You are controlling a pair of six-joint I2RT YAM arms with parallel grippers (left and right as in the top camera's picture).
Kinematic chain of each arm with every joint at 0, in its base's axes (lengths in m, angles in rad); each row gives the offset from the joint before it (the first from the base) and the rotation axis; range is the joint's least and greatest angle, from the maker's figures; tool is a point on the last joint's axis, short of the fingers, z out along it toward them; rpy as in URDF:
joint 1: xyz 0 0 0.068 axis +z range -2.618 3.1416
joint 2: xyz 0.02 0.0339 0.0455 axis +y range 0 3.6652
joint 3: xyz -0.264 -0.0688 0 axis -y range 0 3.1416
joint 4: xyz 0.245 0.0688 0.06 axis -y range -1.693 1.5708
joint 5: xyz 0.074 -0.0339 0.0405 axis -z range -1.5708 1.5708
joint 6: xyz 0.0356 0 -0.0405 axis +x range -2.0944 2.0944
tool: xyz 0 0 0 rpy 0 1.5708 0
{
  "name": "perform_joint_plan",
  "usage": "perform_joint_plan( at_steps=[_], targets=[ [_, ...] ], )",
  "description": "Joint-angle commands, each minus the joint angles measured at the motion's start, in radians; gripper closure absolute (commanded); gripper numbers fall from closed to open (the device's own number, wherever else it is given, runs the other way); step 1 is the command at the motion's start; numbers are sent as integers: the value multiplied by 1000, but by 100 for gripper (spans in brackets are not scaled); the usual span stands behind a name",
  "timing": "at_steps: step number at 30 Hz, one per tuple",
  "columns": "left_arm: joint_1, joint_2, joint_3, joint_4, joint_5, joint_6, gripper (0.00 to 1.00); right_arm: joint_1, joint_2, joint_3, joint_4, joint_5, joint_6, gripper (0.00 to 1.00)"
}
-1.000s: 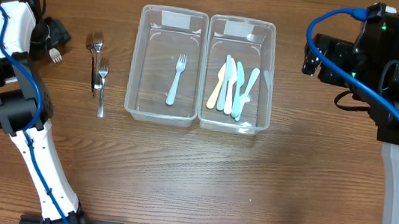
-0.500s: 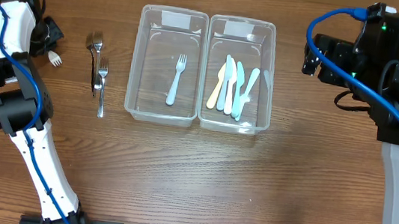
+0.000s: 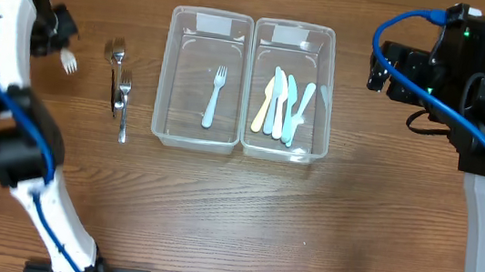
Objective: Pack container
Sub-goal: 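Carry white fork into left container and release it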
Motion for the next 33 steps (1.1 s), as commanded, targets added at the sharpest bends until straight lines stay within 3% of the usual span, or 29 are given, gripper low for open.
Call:
perform_joint_plan(
  at_steps=[1,8,13,16,19,20,22,23,26,27,29,33],
  targets=[
    [-121,-232,16,-63,53,48,96,-4,2,4,4,16,-3,0],
    [-398,-282,10,-154,60,29,96,-4,2,4,4,16,-3,0],
    [-564,-203,-31,-112,-29,-119,96,-4,2,4,4,16,-3,0],
    [-619,-110,-38,-77,-5,-86,96,-4,2,4,4,16,-3,0],
    [-631,-66,-38,-54,77,38,96,-4,2,4,4,16,-3,0],
    [-631,-64,-38,-53,99,69,94,-4,2,4,4,16,-3,0],
    [-629,-70,-32,-69,114,85,63,-4,2,4,4,16,-3,0],
    [-624,-73,-21,-87,113,85,55,-4,2,4,4,16,-3,0],
    [-595,-91,26,-150,113,57,53,-4,2,4,4,16,-3,0],
    [-580,-100,38,-170,111,44,49,-4,2,4,4,16,-3,0],
    [-541,-119,48,-195,99,39,32,-4,2,4,4,16,-4,0],
    [-438,-128,48,-206,12,4,19,-4,2,4,4,16,-3,0]
  ],
)
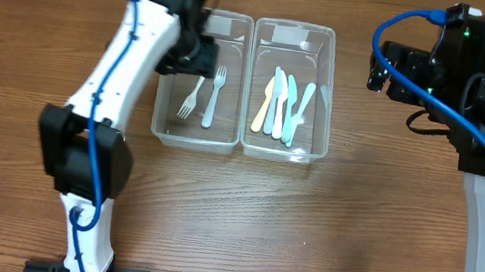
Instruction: Pack container
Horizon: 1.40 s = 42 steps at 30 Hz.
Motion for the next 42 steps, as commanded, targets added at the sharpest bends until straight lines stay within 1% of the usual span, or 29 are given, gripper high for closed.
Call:
perform_joint_plan(
  at_steps=[1,3,5,6,11,17,19,20,21,22,23,27,29,36,42],
  targets=[
    [134,-53,31,-5,-91,-47,18,-4,2,4,3,16,-4,0],
    [193,-51,17,12,-96,-50,15,-4,2,4,3,16,-4,0],
    [242,-44,11,26,-96,-50,15,-4,2,4,3,16,-4,0],
    [266,-37,11,33,-96,-50,17,-4,2,4,3,16,-4,0],
    [361,40,11,64,-96,-53,32,-4,2,4,3,16,-4,0],
    [393,203,11,105,-93,-41,38,-4,2,4,3,16,-4,0],
    [393,245,11,115,-69,-41,46,-4,2,4,3,16,-4,0],
    [393,265,11,119,-53,-41,48,-4,2,4,3,16,-4,0],
    [393,284,11,122,-40,-41,53,-4,2,4,3,16,-4,0],
    [393,299,11,121,-34,-42,59,-4,2,4,3,17,-4,0],
    [391,312,11,121,-29,-41,63,-4,2,4,3,16,-4,0],
    [385,339,11,122,-19,-38,68,-4,2,4,3,16,-4,0],
    [382,339,11,122,-19,-21,69,-4,2,4,3,16,-4,0],
    [381,339,11,141,-23,-18,63,-4,2,4,3,16,-4,0],
    [381,339,11,171,-23,-18,62,-4,2,4,3,16,-4,0]
  ],
)
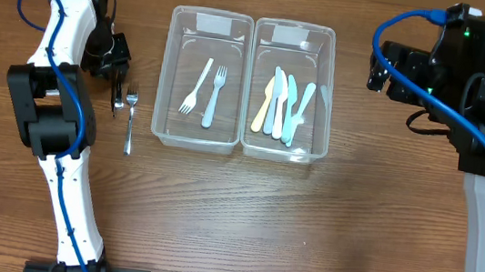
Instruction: Pack container
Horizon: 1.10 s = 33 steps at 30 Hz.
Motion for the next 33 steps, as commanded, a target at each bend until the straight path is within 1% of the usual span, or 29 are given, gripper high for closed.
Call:
perform_joint_plan(
  at_steps=[1,7,10,17,21,25,28,33],
  targets=[
    [-8,3,6,3,7,18,63,-4,2,4,4,16,-3,0],
    [-6,3,6,-11,-18,16,62,-4,2,4,4,16,-3,0],
    [-2,3,6,-4,-6,52,62,-4,2,4,4,16,-4,0],
    [25,3,6,-3,-18,41,60,-4,2,4,4,16,-3,0],
    [40,3,6,-3,-21,68,60,-4,2,4,4,16,-3,0],
    [45,3,6,0,-43,71,58,-4,2,4,4,16,-3,0],
    [43,3,6,10,-47,110,55,-4,2,4,4,16,-3,0],
    [29,3,6,16,-90,137,51,-4,2,4,4,16,-3,0]
  ],
)
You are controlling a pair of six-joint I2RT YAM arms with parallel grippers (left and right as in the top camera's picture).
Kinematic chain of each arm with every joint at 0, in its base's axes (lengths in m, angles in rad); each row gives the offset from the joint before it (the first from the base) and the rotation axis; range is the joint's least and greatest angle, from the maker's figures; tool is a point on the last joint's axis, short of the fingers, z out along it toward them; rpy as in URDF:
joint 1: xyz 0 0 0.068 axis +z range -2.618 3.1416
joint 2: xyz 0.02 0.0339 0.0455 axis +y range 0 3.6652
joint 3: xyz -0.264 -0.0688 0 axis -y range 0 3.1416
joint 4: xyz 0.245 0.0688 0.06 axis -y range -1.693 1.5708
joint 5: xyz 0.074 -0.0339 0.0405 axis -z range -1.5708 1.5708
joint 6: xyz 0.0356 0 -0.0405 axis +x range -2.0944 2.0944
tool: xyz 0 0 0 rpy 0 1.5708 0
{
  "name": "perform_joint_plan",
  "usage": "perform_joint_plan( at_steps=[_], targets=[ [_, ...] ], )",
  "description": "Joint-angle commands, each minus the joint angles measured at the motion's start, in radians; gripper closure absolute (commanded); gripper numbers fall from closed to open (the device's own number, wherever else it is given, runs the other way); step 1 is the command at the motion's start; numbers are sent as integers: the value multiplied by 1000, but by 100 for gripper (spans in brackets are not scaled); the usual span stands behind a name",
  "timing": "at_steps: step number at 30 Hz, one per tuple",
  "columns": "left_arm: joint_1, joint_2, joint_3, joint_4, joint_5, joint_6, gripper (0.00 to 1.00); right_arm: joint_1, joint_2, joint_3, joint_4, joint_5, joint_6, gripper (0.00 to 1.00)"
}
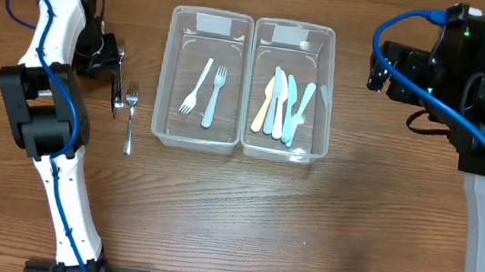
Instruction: Pack container
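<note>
Two clear plastic containers stand side by side. The left container [170, 132] holds a white fork [197, 85] and a pale blue fork [215, 96]. The right container [319, 149] holds several pastel plastic knives [283, 104]. On the table to the left lie a metal fork [130, 119] and a second metal utensil [118, 94]. My left gripper [110, 55] sits right over this utensil's upper end and hides it, and its jaws do not show clearly. My right gripper [379, 71] hangs off to the right of the containers, away from everything.
The left arm's links and blue cable [40, 104] run down the left side of the wooden table [242, 218]. The right arm's body fills the right edge.
My left gripper has shifted slightly to the left, still over the top of the metal utensil. The metal pieces, the containers and the right arm look unchanged.
My left gripper first held a white fork at the far left of the table. Then it was over the left container with that fork inside. After that the fork lay beside the blue one, and the gripper was at the metal cutlery, where it remains.
</note>
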Motion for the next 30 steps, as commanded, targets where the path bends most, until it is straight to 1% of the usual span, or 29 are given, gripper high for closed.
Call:
perform_joint_plan(
  at_steps=[1,7,12,18,23,27,28,29,30],
  targets=[
    [-13,3,6,3,-44,57,51,-4,2,4,3,16,-3,0],
    [-14,15,6,3,-74,58,51,-4,2,4,3,16,-4,0],
    [-14,60,6,8,-69,57,50,-4,2,4,3,16,-3,0],
    [-14,92,6,24,22,57,48,-4,2,4,3,16,-3,0],
    [-14,100,6,26,24,-20,47,-4,2,4,3,16,-3,0],
    [-14,100,6,32,24,-55,47,-4,2,4,3,16,-3,0],
    [-14,100,6,33,25,-71,48,-4,2,4,3,16,-3,0],
    [-14,100,6,34,25,-82,55,-4,2,4,3,16,-3,0],
    [-15,100,6,36,26,-90,59,-4,2,4,3,16,-3,0]
  ],
)
